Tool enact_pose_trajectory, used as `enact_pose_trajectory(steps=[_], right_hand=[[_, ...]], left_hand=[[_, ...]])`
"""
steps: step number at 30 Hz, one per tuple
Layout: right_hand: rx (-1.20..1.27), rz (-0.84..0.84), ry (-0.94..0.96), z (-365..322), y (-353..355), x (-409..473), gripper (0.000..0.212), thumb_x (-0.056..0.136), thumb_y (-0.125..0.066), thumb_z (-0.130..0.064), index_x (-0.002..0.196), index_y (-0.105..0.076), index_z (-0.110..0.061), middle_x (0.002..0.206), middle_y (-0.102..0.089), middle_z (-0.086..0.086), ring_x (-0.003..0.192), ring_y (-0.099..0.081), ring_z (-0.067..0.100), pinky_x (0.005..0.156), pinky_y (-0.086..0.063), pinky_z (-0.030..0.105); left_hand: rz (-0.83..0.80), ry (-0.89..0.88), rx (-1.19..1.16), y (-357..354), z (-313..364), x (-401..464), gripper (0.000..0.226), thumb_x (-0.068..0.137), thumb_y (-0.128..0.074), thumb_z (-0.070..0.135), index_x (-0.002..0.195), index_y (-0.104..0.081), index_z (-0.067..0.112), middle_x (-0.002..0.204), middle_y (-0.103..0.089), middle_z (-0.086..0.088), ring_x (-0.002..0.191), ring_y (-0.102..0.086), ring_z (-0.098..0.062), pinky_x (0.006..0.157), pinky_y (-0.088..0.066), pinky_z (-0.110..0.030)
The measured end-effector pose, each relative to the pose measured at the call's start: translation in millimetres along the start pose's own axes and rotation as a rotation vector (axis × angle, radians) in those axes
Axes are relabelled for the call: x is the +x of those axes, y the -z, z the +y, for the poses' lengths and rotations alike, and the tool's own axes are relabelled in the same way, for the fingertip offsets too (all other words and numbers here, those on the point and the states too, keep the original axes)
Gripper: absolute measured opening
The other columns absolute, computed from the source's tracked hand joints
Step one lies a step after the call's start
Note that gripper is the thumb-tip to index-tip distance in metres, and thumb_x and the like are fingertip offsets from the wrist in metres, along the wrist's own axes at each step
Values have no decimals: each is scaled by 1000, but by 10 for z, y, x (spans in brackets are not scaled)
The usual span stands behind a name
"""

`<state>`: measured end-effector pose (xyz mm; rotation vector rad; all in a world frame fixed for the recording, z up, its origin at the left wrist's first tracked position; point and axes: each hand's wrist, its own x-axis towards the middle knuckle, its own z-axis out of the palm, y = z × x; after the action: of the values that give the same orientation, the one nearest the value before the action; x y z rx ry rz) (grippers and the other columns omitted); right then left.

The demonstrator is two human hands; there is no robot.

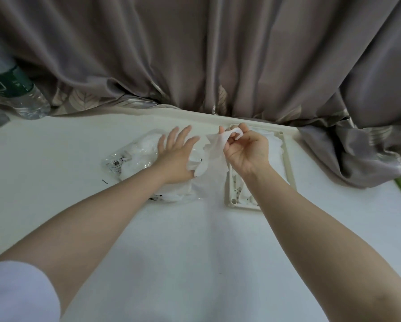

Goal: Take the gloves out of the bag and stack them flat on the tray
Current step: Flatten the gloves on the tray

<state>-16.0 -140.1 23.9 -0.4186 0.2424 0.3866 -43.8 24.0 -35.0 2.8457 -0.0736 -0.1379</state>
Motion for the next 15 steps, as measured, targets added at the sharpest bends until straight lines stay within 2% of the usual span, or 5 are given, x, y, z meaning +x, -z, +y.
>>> enact_pose_trajectory(steps=[2, 4, 6, 10, 15], right_hand=[[50, -36, 1, -55, -30, -25, 34, 72, -18, 16, 64, -40, -8, 47, -35, 4, 36, -39, 17, 76, -52, 44], [85, -110, 13, -150, -47, -76, 28, 52, -34, 20, 51, -46, -6, 48, -35, 5, 39, -40, 17, 70, -57, 42], [62, -122, 46, -302, -16, -125, 24, 44, -39, 17, 46, -44, -6, 50, -35, 6, 43, -40, 18, 63, -59, 36], [-15, 66, 175, -650, 139, -183, 24, 51, -24, 9, 50, -39, -10, 47, -34, 4, 39, -33, 17, 39, -38, 18], [-383, 363, 121, -1010, 469, -257, 24, 49, -24, 1, 64, -33, -15, 52, -31, 1, 38, -22, 12, 30, -15, 18]], left_hand=[[-26, -66, -287, 81, 224, 93, 90, 72, -74, 40, 146, -23, 29, 158, -4, 4, 145, -2, -19, 117, -9, -42], [-48, -160, -582, 98, 372, 149, 63, 77, -72, 30, 134, -46, 27, 149, -28, 7, 136, -29, -14, 111, -28, -30], [-51, -153, -816, 94, 457, 124, 37, 86, -63, 11, 122, -58, 18, 128, -51, 6, 115, -47, -7, 93, -38, -10], [-80, -28, -1082, 129, 518, 24, 5, 88, -64, 11, 83, -63, 13, 83, -60, -3, 75, -52, -15, 68, -40, -28], [-151, -1, -1128, 173, 624, 8, 11, 88, -60, 3, 80, -62, 11, 75, -62, -3, 65, -59, -11, 73, -49, -23]])
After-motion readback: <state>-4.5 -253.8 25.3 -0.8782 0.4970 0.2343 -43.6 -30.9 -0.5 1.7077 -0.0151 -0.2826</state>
